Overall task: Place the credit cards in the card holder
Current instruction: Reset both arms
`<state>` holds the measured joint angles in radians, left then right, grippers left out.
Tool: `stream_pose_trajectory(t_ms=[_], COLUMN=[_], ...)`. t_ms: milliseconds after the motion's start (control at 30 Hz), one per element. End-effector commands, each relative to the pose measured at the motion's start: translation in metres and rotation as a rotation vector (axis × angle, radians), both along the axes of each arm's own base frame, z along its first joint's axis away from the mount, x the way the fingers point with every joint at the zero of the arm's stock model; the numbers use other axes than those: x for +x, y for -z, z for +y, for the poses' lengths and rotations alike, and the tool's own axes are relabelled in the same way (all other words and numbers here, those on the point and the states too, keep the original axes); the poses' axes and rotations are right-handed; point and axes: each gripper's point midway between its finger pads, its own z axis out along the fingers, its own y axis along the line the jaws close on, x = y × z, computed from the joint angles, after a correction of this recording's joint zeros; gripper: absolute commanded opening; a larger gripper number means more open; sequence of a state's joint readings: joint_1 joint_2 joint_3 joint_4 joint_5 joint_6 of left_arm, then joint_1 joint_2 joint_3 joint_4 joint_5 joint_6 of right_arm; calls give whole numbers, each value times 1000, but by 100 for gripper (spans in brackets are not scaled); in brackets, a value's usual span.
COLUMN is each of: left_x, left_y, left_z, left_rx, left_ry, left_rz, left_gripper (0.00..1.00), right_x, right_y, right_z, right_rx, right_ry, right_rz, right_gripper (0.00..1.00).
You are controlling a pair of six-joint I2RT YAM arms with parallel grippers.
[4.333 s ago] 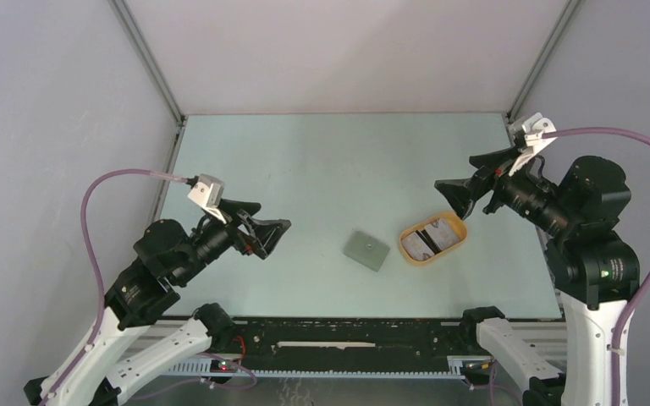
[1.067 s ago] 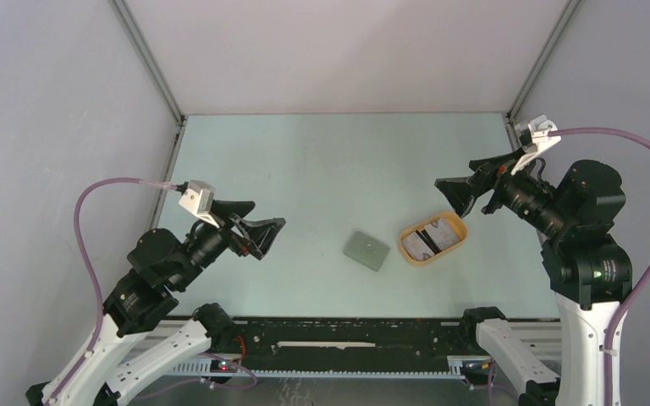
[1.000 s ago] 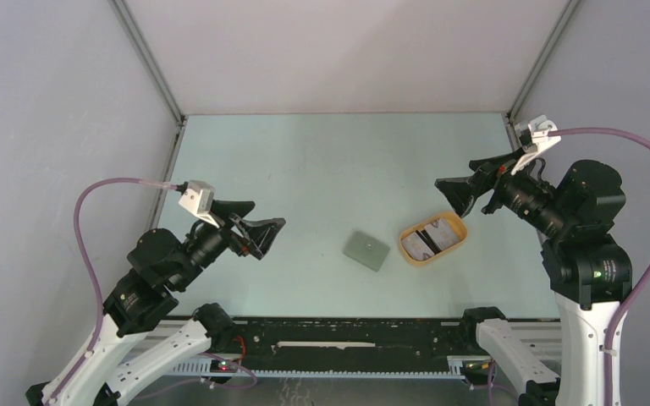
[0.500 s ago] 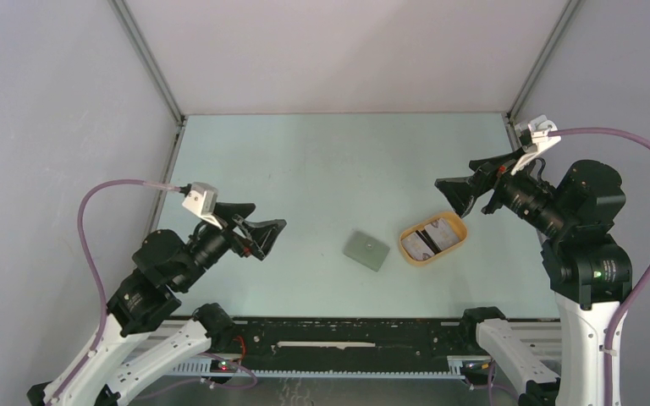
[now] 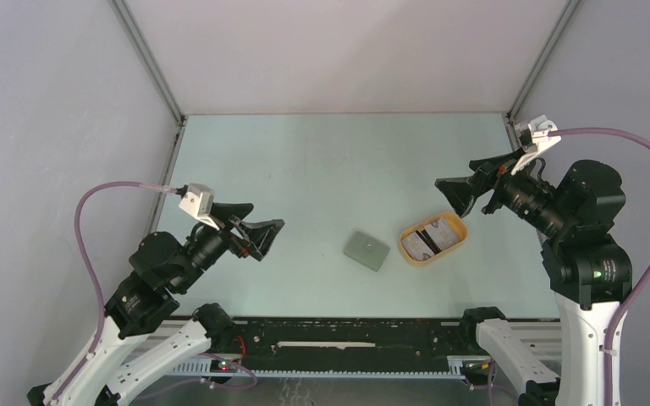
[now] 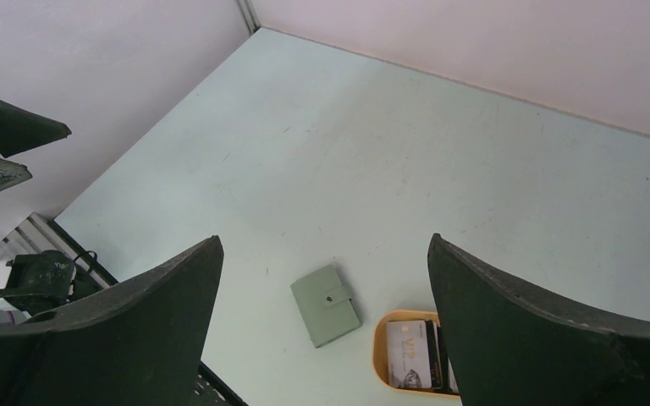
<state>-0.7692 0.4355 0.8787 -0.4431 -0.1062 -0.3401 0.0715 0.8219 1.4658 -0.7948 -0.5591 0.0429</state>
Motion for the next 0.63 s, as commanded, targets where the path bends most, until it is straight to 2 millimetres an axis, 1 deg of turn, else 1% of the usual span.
stream_pose_trajectory(t_ms=[0, 600], left_x=[3, 4], left_y=[1, 0], left_z=[3, 6], left_rx=[-11, -9], left_ry=[-25, -38], left_rz=[-9, -12], left_gripper=[100, 100], right_x=[4, 3], right_y=[-4, -3], right_z=[-2, -2], right_rx=[2, -14], right_ry=[9, 4], right_rz=[-22, -31], right_gripper=[100, 100])
